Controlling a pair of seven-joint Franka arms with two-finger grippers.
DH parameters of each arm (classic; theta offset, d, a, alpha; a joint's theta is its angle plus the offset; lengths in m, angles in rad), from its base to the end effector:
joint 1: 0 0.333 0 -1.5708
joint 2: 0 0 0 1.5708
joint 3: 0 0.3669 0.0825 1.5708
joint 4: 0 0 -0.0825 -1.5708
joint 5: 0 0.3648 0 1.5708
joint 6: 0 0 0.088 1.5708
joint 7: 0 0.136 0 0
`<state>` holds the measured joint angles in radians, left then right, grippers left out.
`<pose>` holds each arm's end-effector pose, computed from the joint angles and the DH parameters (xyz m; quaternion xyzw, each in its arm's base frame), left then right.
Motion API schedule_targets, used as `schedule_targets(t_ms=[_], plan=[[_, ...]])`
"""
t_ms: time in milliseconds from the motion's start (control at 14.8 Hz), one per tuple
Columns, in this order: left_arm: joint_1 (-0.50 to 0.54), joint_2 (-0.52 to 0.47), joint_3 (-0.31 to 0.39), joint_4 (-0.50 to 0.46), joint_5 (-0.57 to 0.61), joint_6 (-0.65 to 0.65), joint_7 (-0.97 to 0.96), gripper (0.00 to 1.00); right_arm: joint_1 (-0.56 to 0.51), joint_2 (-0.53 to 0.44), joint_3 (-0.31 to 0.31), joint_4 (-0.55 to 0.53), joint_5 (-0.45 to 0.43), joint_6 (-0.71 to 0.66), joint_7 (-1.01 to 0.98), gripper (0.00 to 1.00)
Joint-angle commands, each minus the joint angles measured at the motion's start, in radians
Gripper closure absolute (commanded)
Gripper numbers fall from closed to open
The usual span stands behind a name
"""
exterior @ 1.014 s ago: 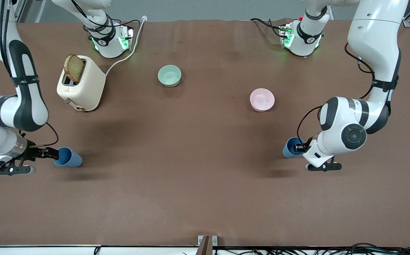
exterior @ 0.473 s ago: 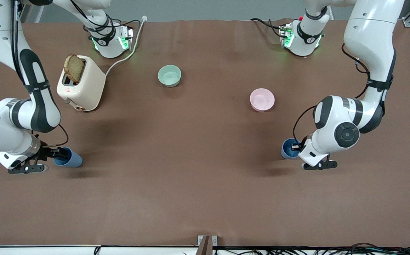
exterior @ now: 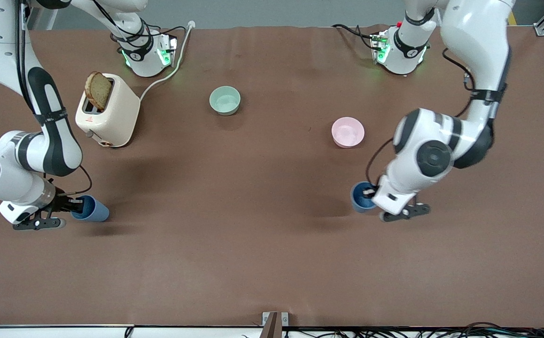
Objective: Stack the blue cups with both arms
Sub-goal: 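Carry both blue cups toward the table middle, left gripper setting its down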
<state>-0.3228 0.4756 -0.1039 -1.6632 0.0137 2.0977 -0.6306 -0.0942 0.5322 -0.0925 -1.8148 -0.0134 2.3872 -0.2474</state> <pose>0.6190 -0.2706 0.3566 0.9943 0.1034 -0.0257 0.0058 0.6583 -0.1186 0.2796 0.9985 0.0420 0.0146 0.0319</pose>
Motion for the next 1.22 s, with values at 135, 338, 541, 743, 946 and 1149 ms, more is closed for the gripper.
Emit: schedule_targets(t_ms=[135, 338, 541, 743, 946, 1149], plan=[[-0.215, 0.037, 0.004, 0.033, 0.002, -0.005, -0.282, 1.00, -0.002, -0.027, 0.010, 0.079, 0.013, -0.122, -0.010, 0.99], [-0.317, 0.105, 0.004, 0.084, 0.000, 0.004, -0.414, 1.00, 0.001, -0.066, 0.010, 0.214, 0.055, -0.311, 0.034, 1.00], [-0.363, 0.191, 0.003, 0.167, 0.000, 0.027, -0.483, 0.99, 0.027, -0.103, 0.010, 0.311, 0.078, -0.442, 0.059, 0.99], [-0.383, 0.236, 0.003, 0.177, -0.006, 0.128, -0.538, 0.91, 0.060, -0.129, 0.011, 0.357, 0.079, -0.534, 0.126, 0.99], [-0.378, 0.235, 0.004, 0.178, -0.009, 0.130, -0.563, 0.00, 0.177, -0.146, 0.010, 0.374, 0.078, -0.600, 0.253, 0.99], [-0.349, 0.163, 0.013, 0.178, 0.002, 0.104, -0.557, 0.00, 0.278, -0.156, 0.011, 0.374, 0.079, -0.632, 0.394, 0.99]])
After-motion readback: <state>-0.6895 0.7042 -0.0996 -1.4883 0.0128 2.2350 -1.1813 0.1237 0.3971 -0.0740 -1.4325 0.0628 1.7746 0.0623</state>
